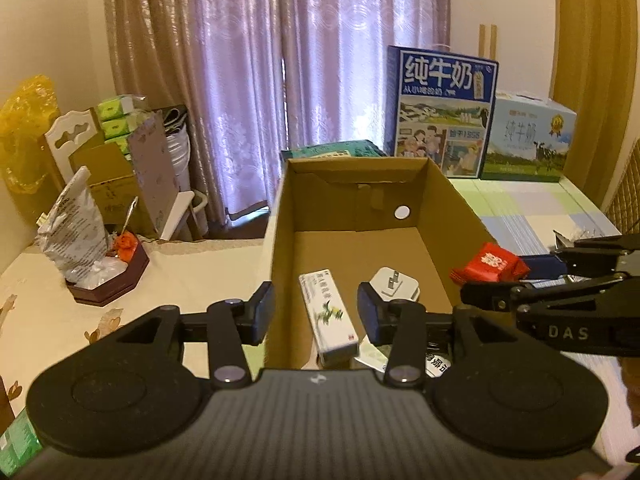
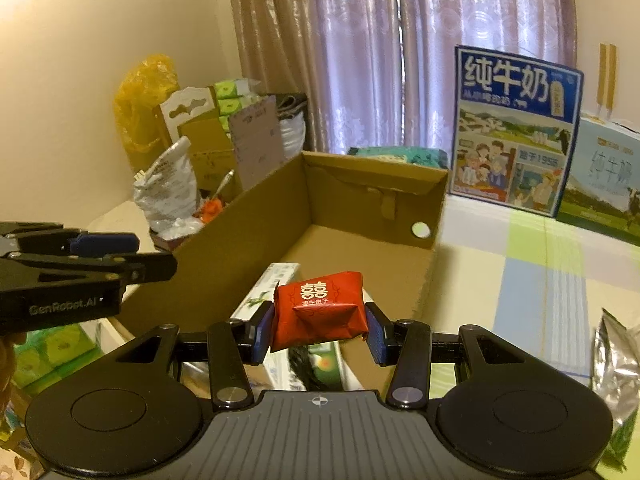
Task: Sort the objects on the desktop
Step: 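Open the left gripper releasing the cream box while the right releases the red packet, then move both open grippers back over the table toward the foil pouch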
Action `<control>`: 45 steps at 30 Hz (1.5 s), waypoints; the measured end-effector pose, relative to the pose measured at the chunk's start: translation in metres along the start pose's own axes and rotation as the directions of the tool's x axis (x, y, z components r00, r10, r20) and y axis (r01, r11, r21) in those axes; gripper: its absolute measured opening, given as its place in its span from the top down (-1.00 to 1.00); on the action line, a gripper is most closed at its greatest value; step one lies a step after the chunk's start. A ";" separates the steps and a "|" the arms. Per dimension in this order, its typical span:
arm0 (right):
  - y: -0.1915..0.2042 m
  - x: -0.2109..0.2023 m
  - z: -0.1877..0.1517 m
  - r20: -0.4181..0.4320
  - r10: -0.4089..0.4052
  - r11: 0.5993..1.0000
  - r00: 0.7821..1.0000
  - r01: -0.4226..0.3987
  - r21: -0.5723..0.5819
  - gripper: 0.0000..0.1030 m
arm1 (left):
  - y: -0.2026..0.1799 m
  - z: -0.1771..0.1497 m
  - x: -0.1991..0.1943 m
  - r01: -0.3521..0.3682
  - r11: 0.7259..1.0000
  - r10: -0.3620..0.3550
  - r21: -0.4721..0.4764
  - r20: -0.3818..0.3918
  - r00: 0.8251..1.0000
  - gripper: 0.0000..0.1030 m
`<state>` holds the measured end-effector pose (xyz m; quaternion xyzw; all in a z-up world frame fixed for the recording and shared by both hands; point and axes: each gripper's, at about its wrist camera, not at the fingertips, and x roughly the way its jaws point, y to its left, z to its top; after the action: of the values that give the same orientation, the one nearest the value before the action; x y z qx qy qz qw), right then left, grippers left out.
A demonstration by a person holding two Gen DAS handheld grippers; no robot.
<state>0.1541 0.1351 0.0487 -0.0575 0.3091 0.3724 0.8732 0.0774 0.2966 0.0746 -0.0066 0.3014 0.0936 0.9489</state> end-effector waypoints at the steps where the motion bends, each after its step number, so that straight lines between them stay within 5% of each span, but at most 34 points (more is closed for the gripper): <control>1: 0.001 0.000 0.001 0.011 0.016 1.000 1.000 -0.016 -0.003 -0.13 | 0.002 -0.001 -0.002 -0.002 1.000 0.002 -0.006 0.003 1.000 0.24; 3: 0.003 -0.002 0.001 0.037 0.021 1.000 0.999 -0.020 -0.012 -0.44 | 0.004 -0.002 -0.007 -0.003 1.000 0.003 -0.014 0.007 1.000 0.24; 10: -0.011 -0.024 -0.018 0.043 -0.019 1.000 0.999 0.019 -0.005 -0.45 | 0.003 -0.009 -0.020 -0.006 1.000 0.006 -0.029 0.012 1.000 0.14; 25: -0.084 -0.117 -0.097 -0.007 -0.192 0.956 0.981 0.188 0.225 -0.62 | -0.056 -0.030 -0.054 0.069 0.997 -0.069 -0.025 -0.001 0.998 -0.19; 45: -0.134 -0.177 -0.129 -0.027 -0.301 0.900 0.953 0.293 0.322 -0.96 | -0.143 -0.039 -0.073 0.187 0.981 -0.187 0.052 -0.007 0.982 -0.94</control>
<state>0.0877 -0.1125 0.0304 0.0439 0.3431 0.1801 0.9208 0.0224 0.1409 0.0787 -0.0102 0.3026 -0.0036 0.9531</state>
